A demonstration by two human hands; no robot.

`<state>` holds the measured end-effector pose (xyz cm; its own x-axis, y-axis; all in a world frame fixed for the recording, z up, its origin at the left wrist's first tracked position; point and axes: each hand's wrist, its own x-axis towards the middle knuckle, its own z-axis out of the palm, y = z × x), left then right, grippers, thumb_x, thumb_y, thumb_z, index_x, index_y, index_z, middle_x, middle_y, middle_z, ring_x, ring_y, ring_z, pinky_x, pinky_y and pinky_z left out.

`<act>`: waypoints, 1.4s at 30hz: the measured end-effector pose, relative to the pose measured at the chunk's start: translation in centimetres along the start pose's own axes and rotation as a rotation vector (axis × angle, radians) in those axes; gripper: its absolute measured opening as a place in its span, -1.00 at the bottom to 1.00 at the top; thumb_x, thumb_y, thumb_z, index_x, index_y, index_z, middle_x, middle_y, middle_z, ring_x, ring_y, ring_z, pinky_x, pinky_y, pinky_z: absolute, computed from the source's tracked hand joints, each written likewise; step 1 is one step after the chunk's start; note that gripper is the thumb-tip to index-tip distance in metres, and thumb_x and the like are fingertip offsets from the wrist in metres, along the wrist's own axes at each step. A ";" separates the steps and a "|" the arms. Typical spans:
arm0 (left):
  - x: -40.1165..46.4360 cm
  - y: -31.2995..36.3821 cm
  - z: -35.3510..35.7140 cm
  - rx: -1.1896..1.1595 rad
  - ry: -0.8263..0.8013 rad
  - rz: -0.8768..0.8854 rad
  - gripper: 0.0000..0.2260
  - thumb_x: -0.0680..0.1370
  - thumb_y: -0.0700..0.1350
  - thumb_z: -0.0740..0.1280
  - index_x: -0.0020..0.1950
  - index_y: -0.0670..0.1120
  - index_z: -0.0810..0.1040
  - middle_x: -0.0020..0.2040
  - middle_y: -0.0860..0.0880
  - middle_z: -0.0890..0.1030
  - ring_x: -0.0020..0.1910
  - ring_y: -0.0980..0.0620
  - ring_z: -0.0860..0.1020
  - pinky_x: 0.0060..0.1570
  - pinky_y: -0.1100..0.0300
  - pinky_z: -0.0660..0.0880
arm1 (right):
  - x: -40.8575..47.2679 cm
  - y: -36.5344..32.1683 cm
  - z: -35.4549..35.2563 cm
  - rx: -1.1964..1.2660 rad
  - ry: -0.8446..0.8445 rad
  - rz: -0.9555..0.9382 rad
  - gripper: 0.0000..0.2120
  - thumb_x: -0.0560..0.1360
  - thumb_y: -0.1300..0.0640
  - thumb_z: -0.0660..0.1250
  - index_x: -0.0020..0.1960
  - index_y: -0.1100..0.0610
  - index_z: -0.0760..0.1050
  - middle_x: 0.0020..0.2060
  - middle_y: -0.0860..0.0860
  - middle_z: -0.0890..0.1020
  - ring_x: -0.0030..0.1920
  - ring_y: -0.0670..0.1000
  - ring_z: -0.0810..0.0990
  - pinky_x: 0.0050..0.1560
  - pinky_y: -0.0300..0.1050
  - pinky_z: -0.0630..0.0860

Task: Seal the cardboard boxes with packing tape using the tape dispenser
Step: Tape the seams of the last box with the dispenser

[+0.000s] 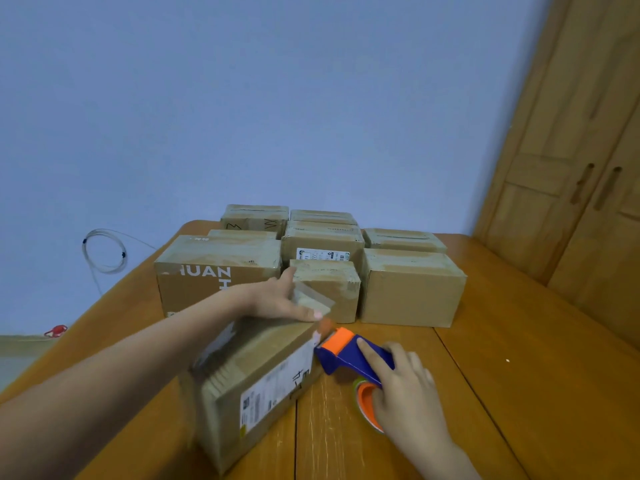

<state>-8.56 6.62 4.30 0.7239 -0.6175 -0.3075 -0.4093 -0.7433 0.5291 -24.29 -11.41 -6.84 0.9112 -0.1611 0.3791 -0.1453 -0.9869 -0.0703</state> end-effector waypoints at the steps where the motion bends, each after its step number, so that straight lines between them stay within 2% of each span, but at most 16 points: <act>1: 0.3 -0.2 -0.2 0.056 -0.035 -0.023 0.33 0.07 0.60 0.31 0.55 0.00 -0.31 0.56 -0.13 0.10 0.50 -0.14 0.19 0.47 -0.09 0.16 | -0.1 -0.5 -0.7 0.003 -0.011 -0.006 -0.17 0.22 -0.06 0.57 0.43 -0.09 0.34 0.13 0.03 0.53 0.02 0.05 0.55 -0.09 -0.06 0.55; 2: 0.4 -0.3 -0.3 0.102 -0.067 -0.063 0.31 0.08 0.59 0.30 0.54 0.04 -0.33 0.56 -0.14 0.07 0.50 -0.17 0.17 0.46 -0.14 0.16 | -0.2 -0.9 -1.1 0.014 -0.052 -0.022 -0.21 0.41 -0.09 0.41 0.53 -0.12 0.09 0.27 0.01 0.41 0.16 0.04 0.45 0.09 -0.05 0.47; 3: 0.4 -0.1 -0.5 0.133 -0.082 -0.095 0.23 0.16 0.54 0.31 0.54 0.06 -0.34 0.56 -0.15 0.06 0.49 -0.20 0.17 0.45 -0.14 0.16 | -0.4 -0.9 -1.2 0.034 -0.071 -0.036 -0.23 0.52 -0.10 0.25 0.55 -0.15 -0.15 0.34 -0.01 0.29 0.24 0.02 0.35 0.19 -0.09 0.38; 4: 0.6 0.1 -0.6 0.159 -0.070 -0.139 0.14 0.28 0.47 0.32 0.54 0.07 -0.35 0.55 -0.17 0.07 0.48 -0.22 0.19 0.45 -0.13 0.18 | -0.4 -0.9 -1.4 0.056 -0.091 -0.037 -0.24 0.56 -0.11 0.17 0.52 -0.16 -0.31 0.36 -0.03 0.22 0.27 0.00 0.30 0.21 -0.13 0.35; 6: 0.7 1.0 -0.5 0.196 -0.028 -0.165 0.00 0.44 0.31 0.33 0.53 0.06 -0.36 0.53 -0.21 0.14 0.43 -0.24 0.26 0.40 -0.10 0.26 | 0.0 -0.9 -1.9 0.061 -0.107 -0.047 -0.22 0.56 -0.14 0.15 0.50 -0.18 -0.38 0.33 -0.04 0.22 0.23 -0.01 0.31 0.18 -0.16 0.38; 8: 0.9 1.9 0.3 0.236 0.028 -0.153 -0.01 0.45 0.22 0.34 0.52 0.07 -0.38 0.51 -0.28 0.18 0.42 -0.28 0.28 0.35 -0.11 0.30 | 0.7 -0.7 -1.9 0.076 -0.158 -0.050 -0.25 0.55 -0.14 0.15 0.52 -0.19 -0.30 0.31 -0.02 0.23 0.19 0.00 0.33 0.13 -0.14 0.43; 9: 1.1 2.2 1.1 0.278 0.066 -0.160 0.02 0.42 0.24 0.36 0.52 0.09 -0.39 0.52 -0.31 0.12 0.45 -0.31 0.21 0.37 -0.16 0.27 | 0.8 -0.7 -1.7 0.065 -0.183 -0.057 -0.27 0.54 -0.14 0.14 0.52 -0.20 -0.26 0.31 -0.01 0.23 0.18 0.02 0.33 0.13 -0.12 0.44; 12: 1.3 2.6 4.2 0.433 0.264 -0.243 0.00 0.43 0.29 0.32 0.53 0.09 -0.38 0.55 -0.32 -0.09 0.52 -0.34 -0.03 0.38 -0.39 -0.01 | 0.6 -1.1 -0.8 -0.011 -0.165 -0.088 -0.32 0.55 -0.09 0.14 0.52 -0.22 -0.19 0.40 0.01 0.22 0.27 0.09 0.29 0.21 -0.04 0.37; 14: 1.3 2.5 5.4 0.449 0.372 -0.264 -0.12 0.52 0.22 0.23 0.52 0.06 -0.39 0.55 -0.31 -0.11 0.52 -0.32 -0.06 0.39 -0.40 -0.07 | 0.5 -1.5 -0.4 -0.045 -0.131 -0.081 -0.35 0.57 -0.07 0.14 0.53 -0.20 -0.16 0.41 0.04 0.23 0.28 0.13 0.30 0.22 -0.01 0.36; 16: 1.2 2.3 5.7 0.443 0.421 -0.255 -0.13 0.53 0.21 0.21 0.52 0.04 -0.40 0.55 -0.32 -0.08 0.52 -0.32 -0.04 0.40 -0.36 -0.07 | 0.7 -1.4 -0.4 -0.064 -0.125 -0.085 -0.36 0.58 -0.05 0.14 0.54 -0.18 -0.13 0.38 0.07 0.27 0.25 0.14 0.34 0.19 -0.01 0.39; 20: 1.2 2.0 5.7 0.444 0.443 -0.246 -0.12 0.52 0.18 0.23 0.53 0.05 -0.38 0.54 -0.34 -0.04 0.51 -0.34 0.01 0.40 -0.34 -0.04 | 1.5 -1.4 -1.1 -0.080 -0.210 -0.082 -0.31 0.58 0.10 0.21 0.53 -0.20 -0.12 0.30 0.09 0.33 0.19 0.16 0.38 0.17 0.03 0.43; 23: 1.2 2.0 5.8 0.449 0.442 -0.240 -0.14 0.53 0.17 0.22 0.53 0.05 -0.38 0.54 -0.35 -0.03 0.51 -0.34 0.01 0.40 -0.35 -0.04 | 2.2 -1.8 -2.3 -0.152 -0.203 -0.110 -0.35 0.60 0.24 0.14 0.53 -0.19 -0.05 0.23 0.14 0.37 0.16 0.22 0.40 0.10 0.08 0.41; 28: 1.3 2.1 5.8 0.449 0.425 -0.244 -0.18 0.55 0.23 0.16 0.53 0.06 -0.37 0.54 -0.35 -0.03 0.51 -0.35 0.00 0.39 -0.35 -0.05 | 4.5 -2.9 -4.7 -0.319 -0.221 -0.191 -0.49 0.63 0.24 0.04 0.49 -0.19 0.14 0.10 0.15 0.44 0.11 0.25 0.44 -0.08 0.06 0.36; 35: 1.5 1.9 5.7 0.469 0.431 -0.255 -0.10 0.52 0.28 0.23 0.53 0.06 -0.37 0.54 -0.35 -0.01 0.50 -0.35 0.04 0.39 -0.34 0.02 | 6.1 -4.6 -6.4 -0.500 -0.318 -0.251 -0.56 0.65 0.22 0.04 0.44 -0.18 0.26 0.13 0.16 0.46 0.14 0.26 0.43 -0.09 0.07 0.32; 38: 1.4 2.1 5.7 0.476 0.435 -0.260 -0.12 0.54 0.22 0.24 0.54 0.05 -0.37 0.53 -0.36 -0.01 0.50 -0.35 0.03 0.39 -0.35 0.01 | 6.8 -5.2 -7.0 -0.566 -0.348 -0.216 -0.60 0.64 0.24 0.05 0.37 -0.11 0.36 0.14 0.15 0.46 0.18 0.26 0.41 -0.06 0.09 0.29; 42: 0.9 2.2 5.9 0.477 0.424 -0.263 -0.10 0.53 0.06 0.30 0.53 0.03 -0.38 0.53 -0.37 -0.02 0.49 -0.37 0.03 0.39 -0.35 0.01 | 6.9 -7.0 -6.5 -0.677 -0.422 -0.218 -0.65 0.63 0.22 0.12 0.39 0.00 0.37 0.28 0.16 0.42 0.27 0.27 0.37 0.10 0.13 0.32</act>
<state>-12.03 2.89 0.55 0.9475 -0.3197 0.0092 -0.3198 -0.9465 0.0435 -19.52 -5.68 2.24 0.9943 -0.0819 -0.0678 -0.0265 -0.8090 0.5872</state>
